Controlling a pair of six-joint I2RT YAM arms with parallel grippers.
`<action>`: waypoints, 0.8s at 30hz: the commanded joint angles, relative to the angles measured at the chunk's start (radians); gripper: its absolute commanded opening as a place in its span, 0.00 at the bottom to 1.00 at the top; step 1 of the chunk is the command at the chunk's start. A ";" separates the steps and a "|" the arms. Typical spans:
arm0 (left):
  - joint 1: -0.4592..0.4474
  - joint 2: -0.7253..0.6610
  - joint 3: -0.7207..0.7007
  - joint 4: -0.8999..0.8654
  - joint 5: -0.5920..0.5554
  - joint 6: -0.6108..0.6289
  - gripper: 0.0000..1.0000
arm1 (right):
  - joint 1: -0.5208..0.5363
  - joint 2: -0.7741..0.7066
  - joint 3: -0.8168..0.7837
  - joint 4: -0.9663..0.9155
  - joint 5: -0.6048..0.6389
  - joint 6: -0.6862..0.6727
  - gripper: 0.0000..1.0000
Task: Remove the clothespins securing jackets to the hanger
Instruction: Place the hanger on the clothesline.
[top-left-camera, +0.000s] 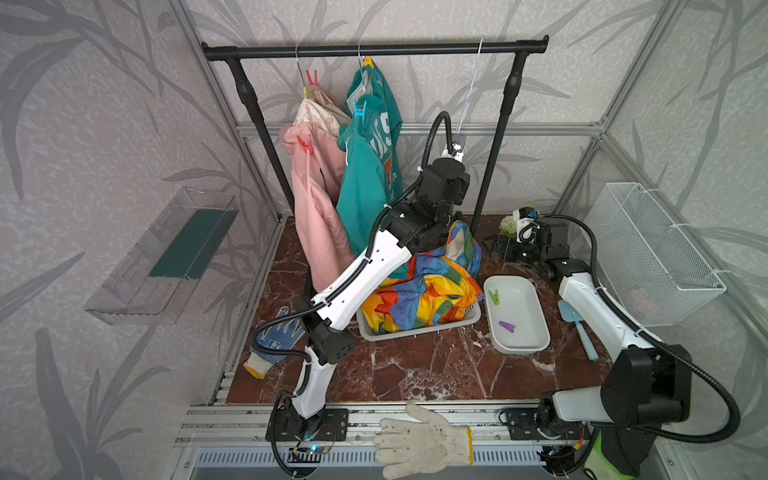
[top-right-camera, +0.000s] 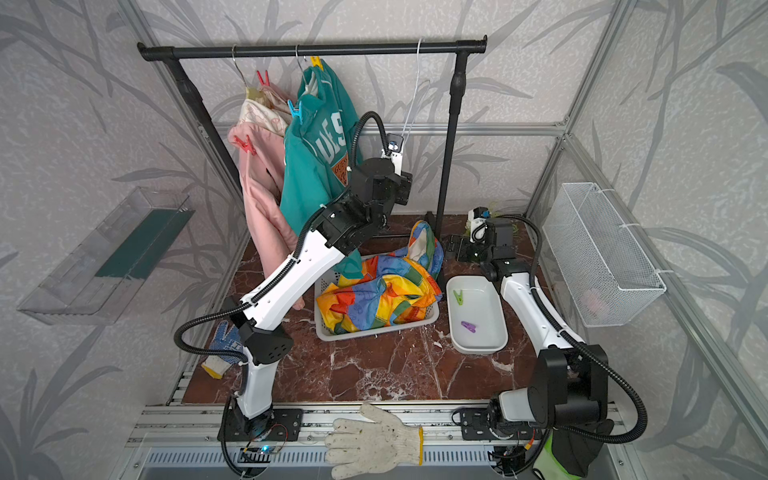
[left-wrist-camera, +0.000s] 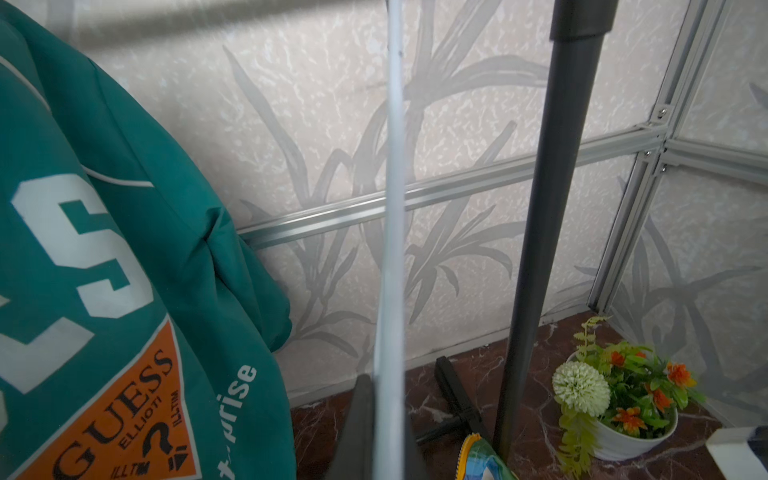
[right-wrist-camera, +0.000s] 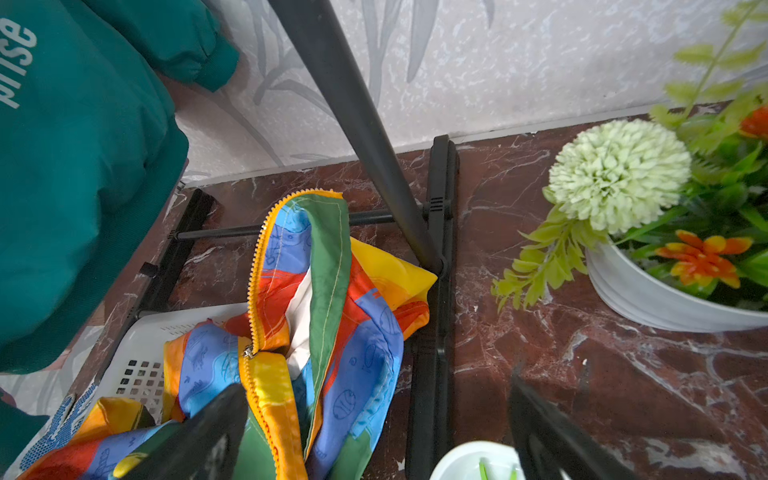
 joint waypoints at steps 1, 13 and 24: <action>-0.001 -0.010 0.037 -0.097 0.012 -0.054 0.00 | -0.013 0.015 0.014 0.025 -0.031 0.005 0.97; -0.050 -0.128 -0.080 -0.068 0.112 0.011 0.52 | -0.034 0.116 0.034 0.133 -0.146 0.077 0.99; -0.107 -0.541 -0.734 0.192 0.213 -0.002 0.70 | -0.035 0.271 0.069 0.252 -0.255 0.152 0.99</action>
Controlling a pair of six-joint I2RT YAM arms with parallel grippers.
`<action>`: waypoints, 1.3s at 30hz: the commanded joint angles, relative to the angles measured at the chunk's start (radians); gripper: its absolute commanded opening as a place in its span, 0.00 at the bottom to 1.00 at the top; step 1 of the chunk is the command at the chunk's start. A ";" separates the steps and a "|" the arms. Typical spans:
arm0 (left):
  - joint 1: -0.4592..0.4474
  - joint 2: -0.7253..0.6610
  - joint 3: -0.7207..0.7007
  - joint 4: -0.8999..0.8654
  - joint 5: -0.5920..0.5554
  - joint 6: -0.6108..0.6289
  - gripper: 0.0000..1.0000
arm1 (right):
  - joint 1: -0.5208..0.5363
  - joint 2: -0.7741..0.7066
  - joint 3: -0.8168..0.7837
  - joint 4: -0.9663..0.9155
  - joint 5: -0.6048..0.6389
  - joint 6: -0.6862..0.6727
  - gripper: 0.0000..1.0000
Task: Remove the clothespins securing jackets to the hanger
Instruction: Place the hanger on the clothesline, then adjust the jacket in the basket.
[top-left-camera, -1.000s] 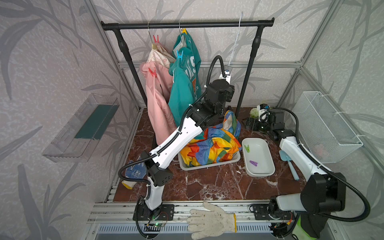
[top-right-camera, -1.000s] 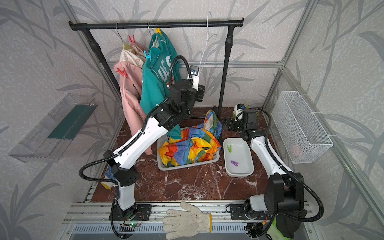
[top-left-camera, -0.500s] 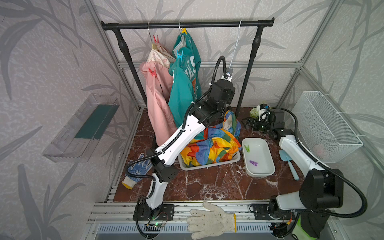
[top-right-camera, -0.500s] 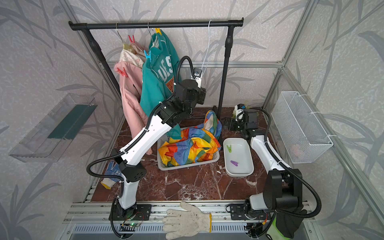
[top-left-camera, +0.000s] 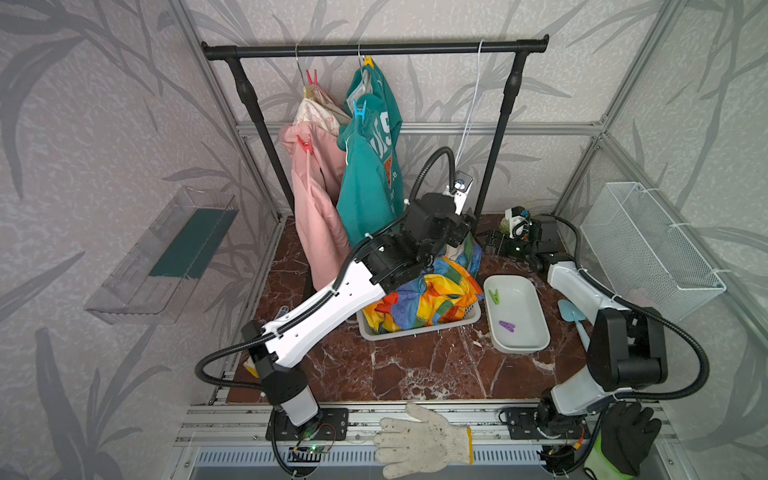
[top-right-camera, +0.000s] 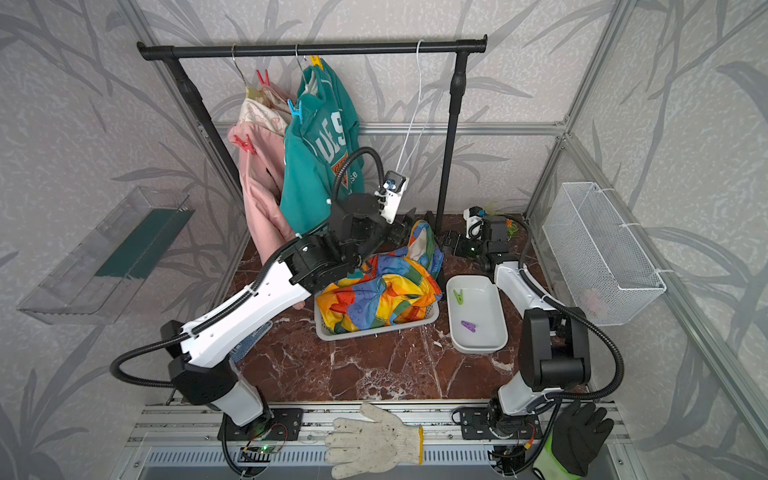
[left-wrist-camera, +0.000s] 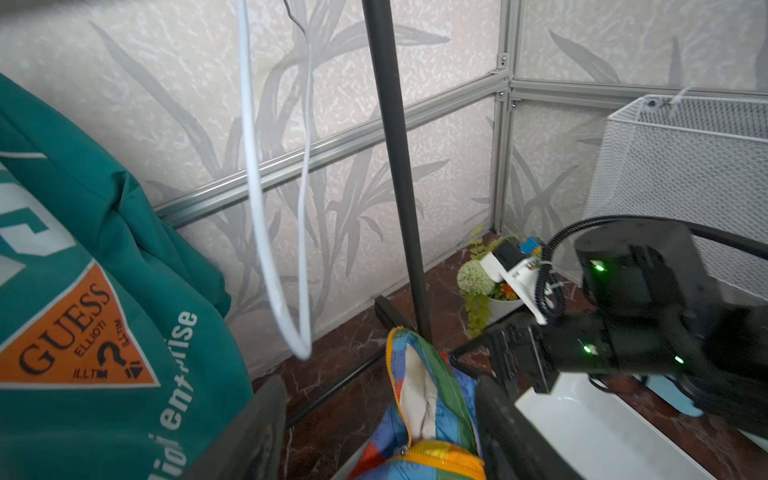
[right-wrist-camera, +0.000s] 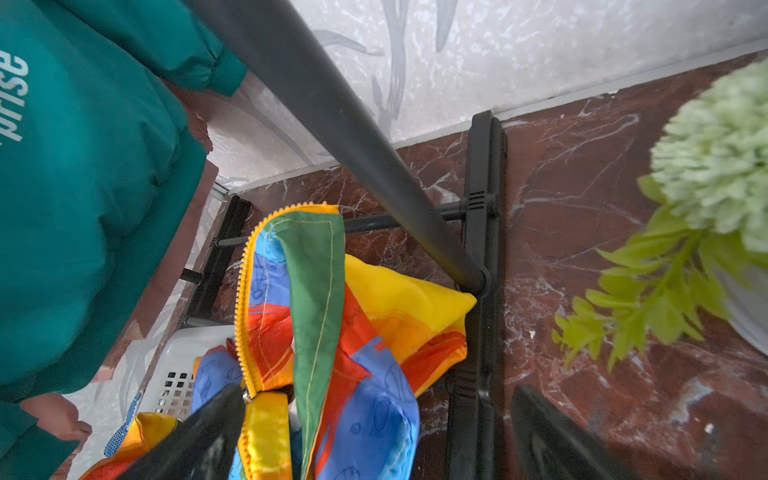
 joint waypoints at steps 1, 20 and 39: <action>-0.002 -0.100 -0.144 0.076 0.031 -0.043 0.70 | 0.001 0.055 0.036 0.069 -0.070 0.041 0.99; -0.029 -0.332 -0.715 0.045 -0.034 -0.263 0.71 | 0.146 0.199 0.131 0.131 -0.113 0.088 0.50; 0.035 -0.338 -0.892 -0.052 -0.184 -0.372 0.71 | 0.497 -0.049 -0.002 -0.048 -0.115 -0.040 0.00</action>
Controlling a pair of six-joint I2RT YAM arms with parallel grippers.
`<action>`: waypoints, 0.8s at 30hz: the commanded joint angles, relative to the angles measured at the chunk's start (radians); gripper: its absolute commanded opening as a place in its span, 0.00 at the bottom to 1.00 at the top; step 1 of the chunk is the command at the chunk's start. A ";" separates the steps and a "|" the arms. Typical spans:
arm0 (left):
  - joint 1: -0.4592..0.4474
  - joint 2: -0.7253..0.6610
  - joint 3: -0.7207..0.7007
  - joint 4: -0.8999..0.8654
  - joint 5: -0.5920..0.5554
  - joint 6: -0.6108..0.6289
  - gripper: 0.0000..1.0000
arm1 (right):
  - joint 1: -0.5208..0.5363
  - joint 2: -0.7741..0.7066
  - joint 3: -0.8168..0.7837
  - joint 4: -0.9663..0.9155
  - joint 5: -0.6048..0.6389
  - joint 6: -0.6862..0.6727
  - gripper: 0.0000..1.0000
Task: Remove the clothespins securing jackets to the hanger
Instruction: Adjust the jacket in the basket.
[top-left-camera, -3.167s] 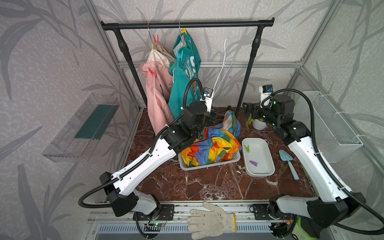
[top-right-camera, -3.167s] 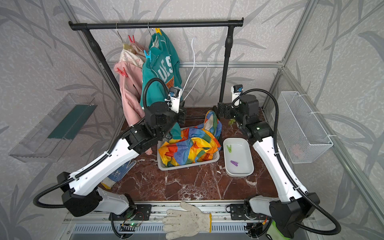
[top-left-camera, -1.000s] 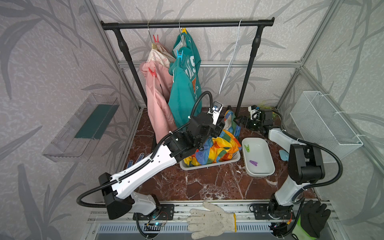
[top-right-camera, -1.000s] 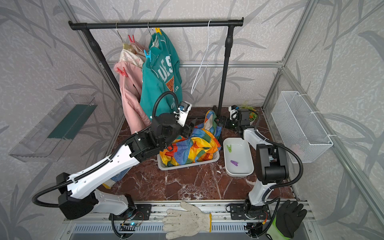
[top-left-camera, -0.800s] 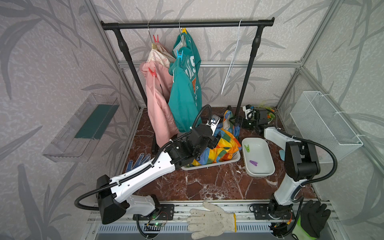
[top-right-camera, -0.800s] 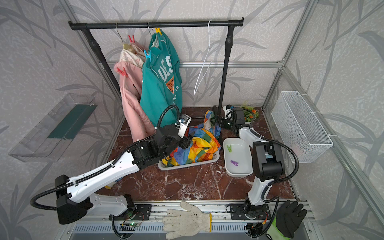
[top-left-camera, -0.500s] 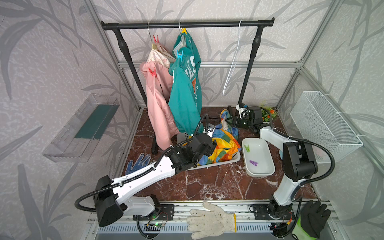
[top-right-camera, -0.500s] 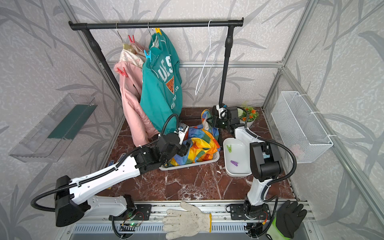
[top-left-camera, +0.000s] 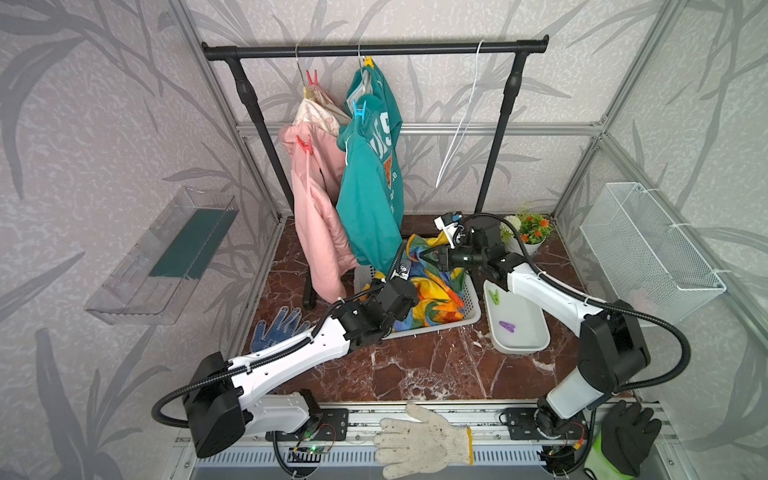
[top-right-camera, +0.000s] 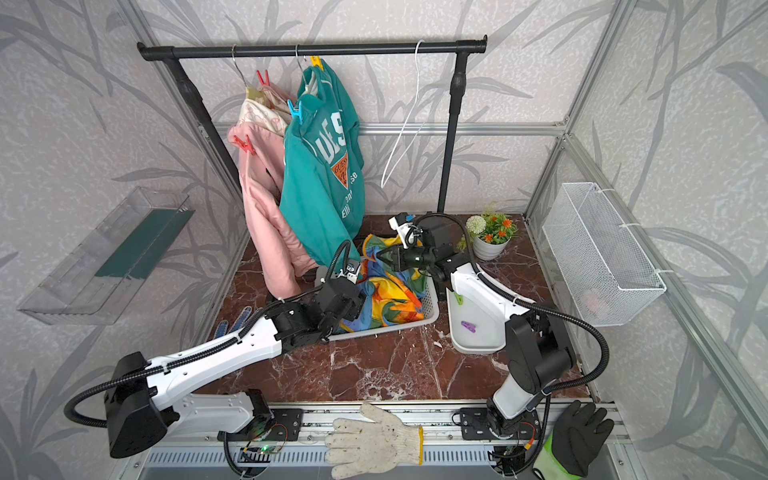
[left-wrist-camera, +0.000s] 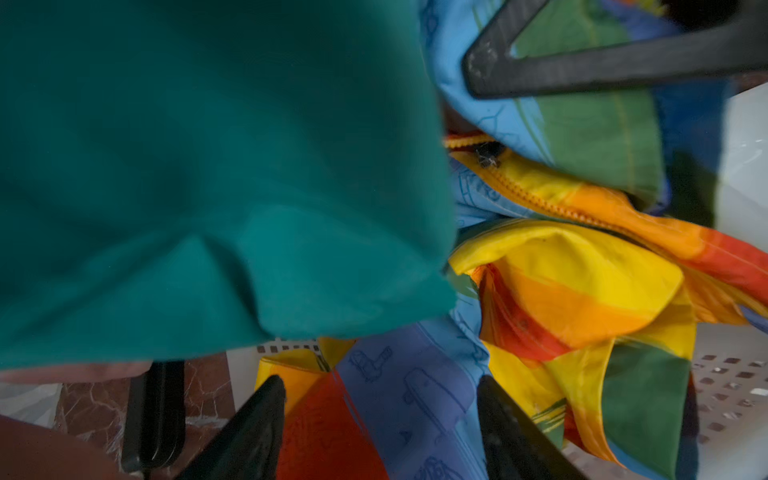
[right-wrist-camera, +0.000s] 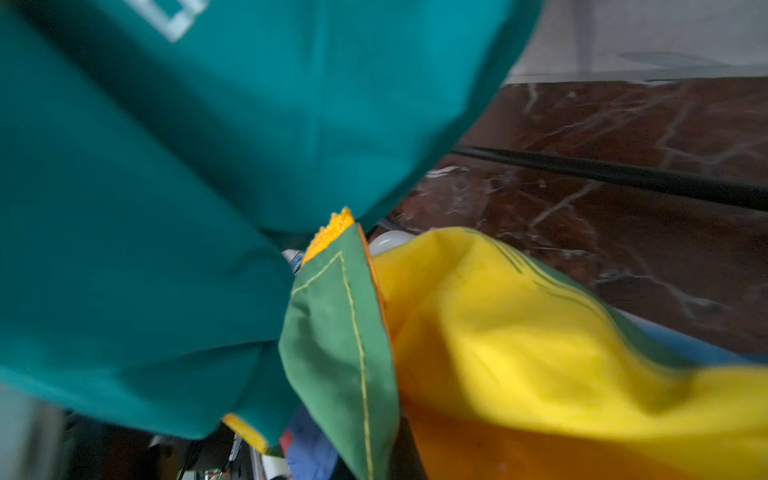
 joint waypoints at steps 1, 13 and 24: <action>0.008 -0.003 -0.022 -0.044 -0.023 -0.064 0.71 | 0.042 -0.031 -0.092 -0.043 0.035 -0.005 0.00; 0.023 0.141 0.007 -0.135 -0.054 -0.156 0.71 | 0.105 0.088 -0.256 0.025 0.150 0.021 0.00; 0.021 0.006 -0.027 -0.183 -0.080 -0.249 0.70 | 0.112 0.182 -0.293 0.094 0.193 0.072 0.00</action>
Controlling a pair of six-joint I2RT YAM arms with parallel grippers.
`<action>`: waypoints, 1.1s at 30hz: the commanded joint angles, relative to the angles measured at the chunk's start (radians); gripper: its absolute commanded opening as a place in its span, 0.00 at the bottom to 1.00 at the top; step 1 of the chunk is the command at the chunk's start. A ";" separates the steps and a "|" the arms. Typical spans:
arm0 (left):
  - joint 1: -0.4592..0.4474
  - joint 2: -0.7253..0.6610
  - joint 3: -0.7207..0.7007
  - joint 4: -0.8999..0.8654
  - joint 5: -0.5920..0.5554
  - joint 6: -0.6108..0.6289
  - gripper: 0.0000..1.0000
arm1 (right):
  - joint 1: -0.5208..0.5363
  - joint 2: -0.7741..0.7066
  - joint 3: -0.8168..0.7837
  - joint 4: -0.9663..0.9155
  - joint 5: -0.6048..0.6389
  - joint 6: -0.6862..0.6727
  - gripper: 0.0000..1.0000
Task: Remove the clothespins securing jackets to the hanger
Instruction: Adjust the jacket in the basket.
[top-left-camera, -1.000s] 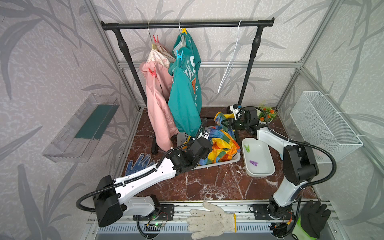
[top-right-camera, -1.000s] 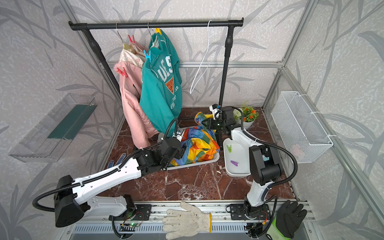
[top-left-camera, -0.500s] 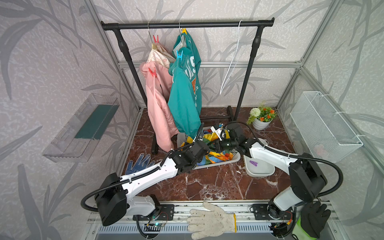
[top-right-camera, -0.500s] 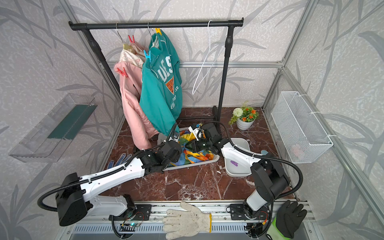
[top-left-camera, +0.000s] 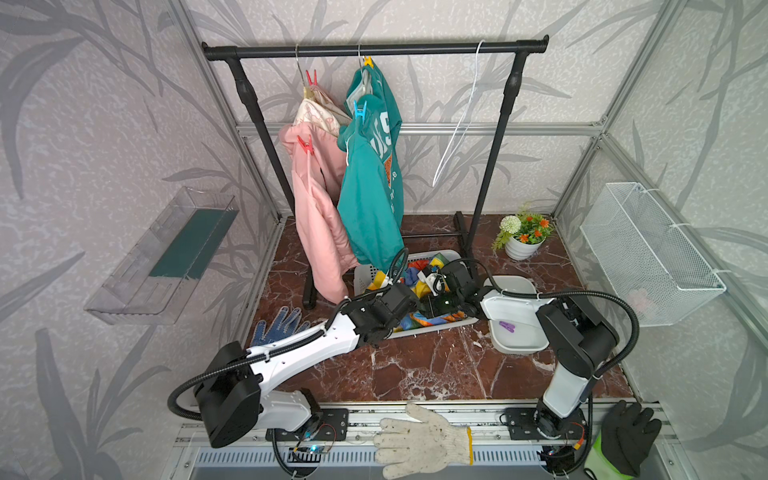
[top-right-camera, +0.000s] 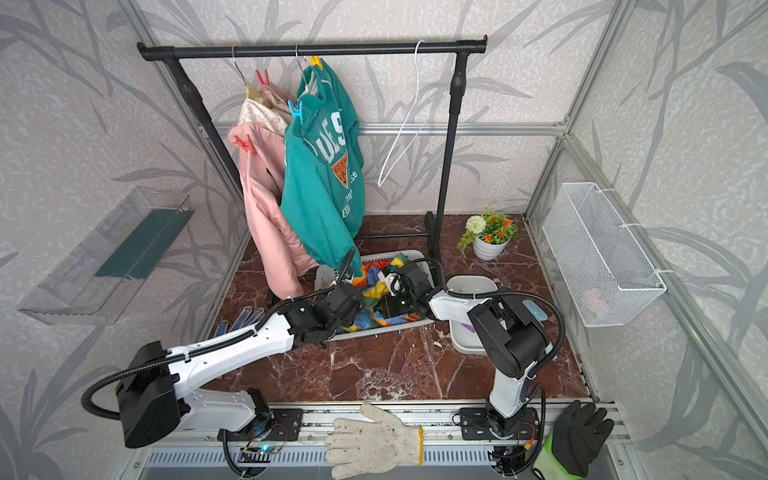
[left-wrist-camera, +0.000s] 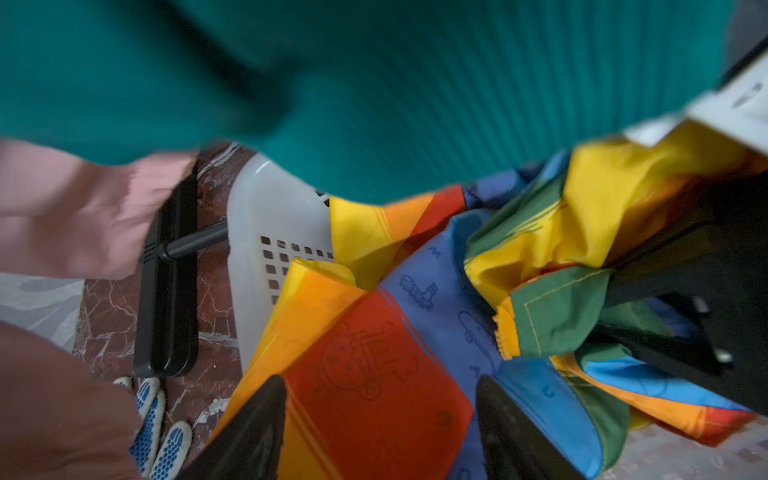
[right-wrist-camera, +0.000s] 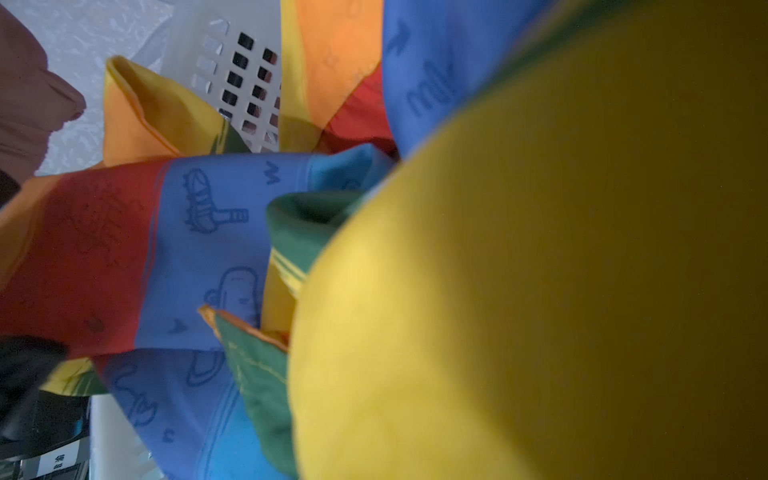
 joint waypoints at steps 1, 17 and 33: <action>0.003 -0.039 -0.003 -0.073 -0.056 -0.093 0.70 | 0.004 0.008 -0.023 -0.033 0.064 0.008 0.00; 0.073 0.233 0.068 -0.028 0.027 -0.082 0.71 | 0.053 -0.195 0.026 -0.213 0.171 -0.116 0.53; 0.108 0.167 -0.109 0.387 0.188 -0.009 0.69 | -0.014 -0.467 0.058 -0.361 0.358 -0.137 0.68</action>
